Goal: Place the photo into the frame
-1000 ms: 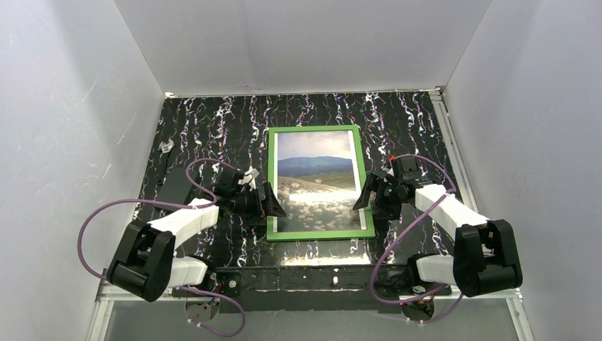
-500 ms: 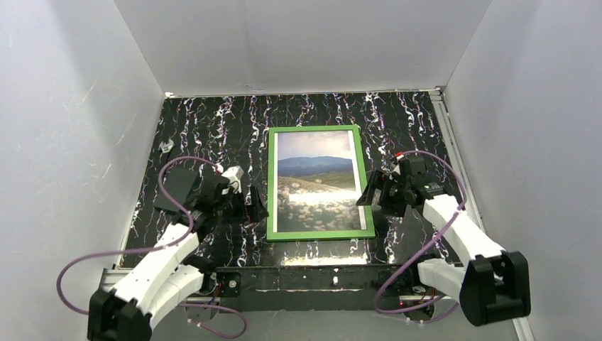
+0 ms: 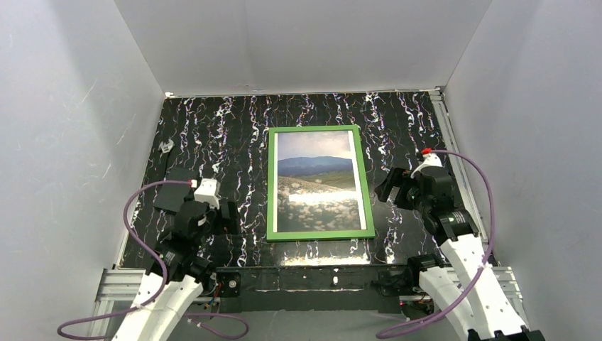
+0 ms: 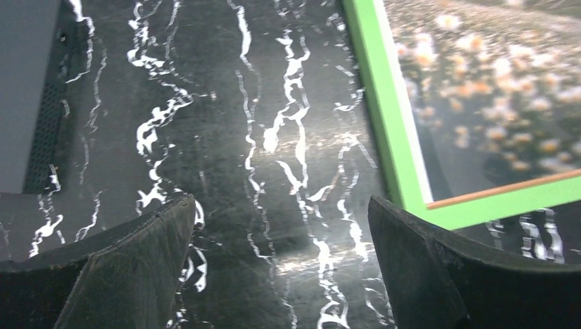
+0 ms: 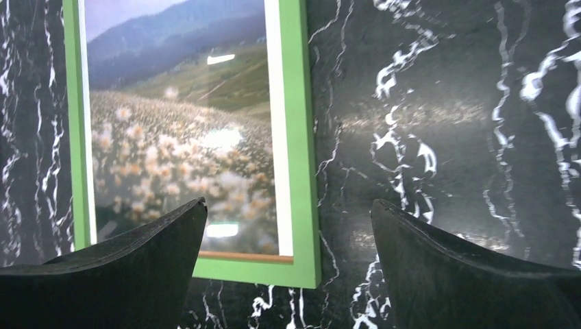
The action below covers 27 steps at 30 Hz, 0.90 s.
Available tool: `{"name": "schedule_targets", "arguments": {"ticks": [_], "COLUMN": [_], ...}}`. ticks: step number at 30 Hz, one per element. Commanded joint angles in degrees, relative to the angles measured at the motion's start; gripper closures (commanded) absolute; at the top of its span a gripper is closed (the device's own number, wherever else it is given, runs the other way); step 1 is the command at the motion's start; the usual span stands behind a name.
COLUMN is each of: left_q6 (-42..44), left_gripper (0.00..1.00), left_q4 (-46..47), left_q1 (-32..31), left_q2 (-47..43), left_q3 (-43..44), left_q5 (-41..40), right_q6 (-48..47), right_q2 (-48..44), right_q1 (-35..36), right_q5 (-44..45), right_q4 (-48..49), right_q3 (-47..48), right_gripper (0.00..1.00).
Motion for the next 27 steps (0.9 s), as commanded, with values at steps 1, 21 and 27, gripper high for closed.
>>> {"name": "schedule_targets", "arguments": {"ticks": [1,21,27], "left_q6": [4.9,10.7,17.4], "left_gripper": [0.02,0.02,0.02], "left_q4": [-0.5,10.4,30.4], "left_q1": [0.2,0.2,0.2], "left_q2": [-5.6,-8.2,-3.8], "left_q3": [-6.5,-19.1,-29.7], "left_q5": [-8.7,-26.9,-30.2], "right_q6": [-3.9,-9.0,-16.1], "right_q2": [-5.3,-23.7,-21.9], "right_q1": [-0.3,-0.3,-0.3], "right_q5": [7.2,18.3,25.5], "right_q4": [4.7,22.6,36.5], "right_q3": [-2.3,-21.0,-29.2], "right_gripper": [0.02,0.1,0.07]}}
